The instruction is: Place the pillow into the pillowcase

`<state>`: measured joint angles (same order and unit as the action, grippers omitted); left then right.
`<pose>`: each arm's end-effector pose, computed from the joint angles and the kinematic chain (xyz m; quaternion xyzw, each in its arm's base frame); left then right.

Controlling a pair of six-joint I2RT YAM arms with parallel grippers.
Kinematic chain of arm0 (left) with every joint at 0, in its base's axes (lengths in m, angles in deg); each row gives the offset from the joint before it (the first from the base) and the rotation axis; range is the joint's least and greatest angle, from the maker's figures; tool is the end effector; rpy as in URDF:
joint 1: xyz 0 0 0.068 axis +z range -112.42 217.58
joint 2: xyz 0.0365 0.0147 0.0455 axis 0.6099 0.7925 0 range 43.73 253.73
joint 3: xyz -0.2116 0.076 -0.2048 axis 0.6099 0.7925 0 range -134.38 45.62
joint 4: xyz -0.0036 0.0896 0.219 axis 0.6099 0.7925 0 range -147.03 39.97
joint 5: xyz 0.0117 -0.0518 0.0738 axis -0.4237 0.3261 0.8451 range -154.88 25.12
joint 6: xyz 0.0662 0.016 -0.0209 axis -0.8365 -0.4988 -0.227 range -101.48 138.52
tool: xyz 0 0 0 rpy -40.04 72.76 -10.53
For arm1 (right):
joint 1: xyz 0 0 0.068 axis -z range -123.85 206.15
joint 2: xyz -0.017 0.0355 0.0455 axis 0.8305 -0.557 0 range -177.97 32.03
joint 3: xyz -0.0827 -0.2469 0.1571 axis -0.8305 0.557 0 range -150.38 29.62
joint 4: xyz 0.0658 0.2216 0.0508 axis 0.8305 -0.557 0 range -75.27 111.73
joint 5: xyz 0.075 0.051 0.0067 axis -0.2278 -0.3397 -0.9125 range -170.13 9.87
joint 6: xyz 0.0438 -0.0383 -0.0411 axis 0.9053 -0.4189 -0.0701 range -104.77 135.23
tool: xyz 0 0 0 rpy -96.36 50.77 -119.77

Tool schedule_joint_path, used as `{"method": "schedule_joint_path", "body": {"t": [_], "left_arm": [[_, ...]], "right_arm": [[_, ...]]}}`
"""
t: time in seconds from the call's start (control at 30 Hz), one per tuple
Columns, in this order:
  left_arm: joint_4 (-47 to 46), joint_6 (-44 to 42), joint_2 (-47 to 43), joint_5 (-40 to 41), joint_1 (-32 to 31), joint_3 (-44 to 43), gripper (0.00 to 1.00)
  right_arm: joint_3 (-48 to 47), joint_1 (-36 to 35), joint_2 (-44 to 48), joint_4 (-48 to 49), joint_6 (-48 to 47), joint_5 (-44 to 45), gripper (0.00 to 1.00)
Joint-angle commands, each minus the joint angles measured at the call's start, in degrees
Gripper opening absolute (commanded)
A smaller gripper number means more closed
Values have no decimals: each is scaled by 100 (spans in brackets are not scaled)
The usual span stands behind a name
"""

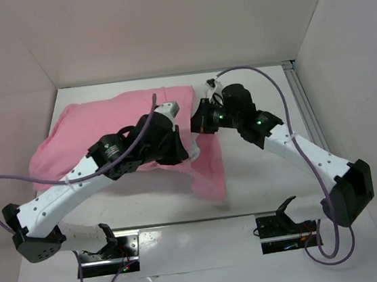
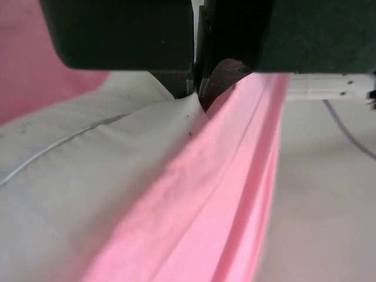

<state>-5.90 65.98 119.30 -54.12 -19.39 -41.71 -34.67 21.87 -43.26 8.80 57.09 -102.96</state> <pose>0.1451 -0.2031 0.4202 0.0346 0.9002 -0.2845 0.3278 0.2249 0.1807 0.3653 -0.0533 0.8271 0.4600 0.3184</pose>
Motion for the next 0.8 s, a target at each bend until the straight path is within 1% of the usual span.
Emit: {"method": "schedule_joint_path", "body": {"t": [0.0, 0.03, 0.07, 0.1, 0.13, 0.17, 0.2, 0.23, 0.27, 0.3, 0.37, 0.43, 0.5, 0.57, 0.6, 0.63, 0.67, 0.7, 0.73, 0.77], "left_arm": [[-1096, -124, -350, -1638, -104, -57, 0], [-1193, -10, -437, -1726, -156, 109, 0], [-1368, 78, -507, -1796, -156, 616, 0], [-1482, 201, -508, -1936, -157, 899, 0], [-1649, 393, -508, -2129, -157, 1137, 0], [-2103, 474, -560, -2323, -217, 1435, 0], [-2264, 527, -561, -2464, -270, 1438, 0], [-2318, 527, -561, -2465, -271, 1438, 0], [-2319, 527, -561, -2465, -271, 1386, 0], [-2084, 423, -622, -2213, -271, 1237, 0], [-1775, 308, -622, -1983, -271, 1105, 0], [-1433, 229, -562, -1929, -148, 1016, 0], [-1282, 97, -456, -1859, -86, 868, 0], [-966, -61, -219, -1789, -34, 718, 15], [-817, -123, -131, -1719, -33, 596, 24], [-476, -245, 52, -1501, -33, 307, 44], [-308, -246, 133, -1377, -33, 148, 55], [-158, -342, 194, -1106, -33, -158, 64], [-17, -465, 265, -964, -33, -318, 72], [254, -527, 431, -832, -33, -476, 79]], "right_arm": [[18, -87, 663, 544, -119, 59, 0], [309, -87, 847, 755, 118, 59, 0], [634, -87, 849, 1244, 259, 59, 0], [994, -87, 849, 1571, 435, -45, 0], [1685, -140, 614, 1896, 732, -133, 0], [1988, -140, 446, 2447, 866, -204, 0], [2374, -210, 245, 2618, 954, -257, 0], [2473, -210, -123, 2698, 955, -257, 0], [2535, -210, -248, 2699, 955, -318, 0], [2597, -263, -319, 2760, 955, -319, 0], [2676, -263, -259, 2822, 955, -319, 0], [2676, -263, -154, 2577, 754, -179, 0], [2624, -263, -65, 2227, 639, -116, 0], [2571, -263, 84, 2032, 455, -116, 0], [2466, -263, 206, 1570, 350, 40, 7], [2265, -263, 277, 1252, 44, 155, 21], [2141, -263, 495, 901, -98, 591, 38], [1931, -263, 628, 184, -213, 883, 69], [1825, -202, 768, -180, -397, 1164, 79], [1719, -123, 1022, -540, -451, 1724, 85]]}}
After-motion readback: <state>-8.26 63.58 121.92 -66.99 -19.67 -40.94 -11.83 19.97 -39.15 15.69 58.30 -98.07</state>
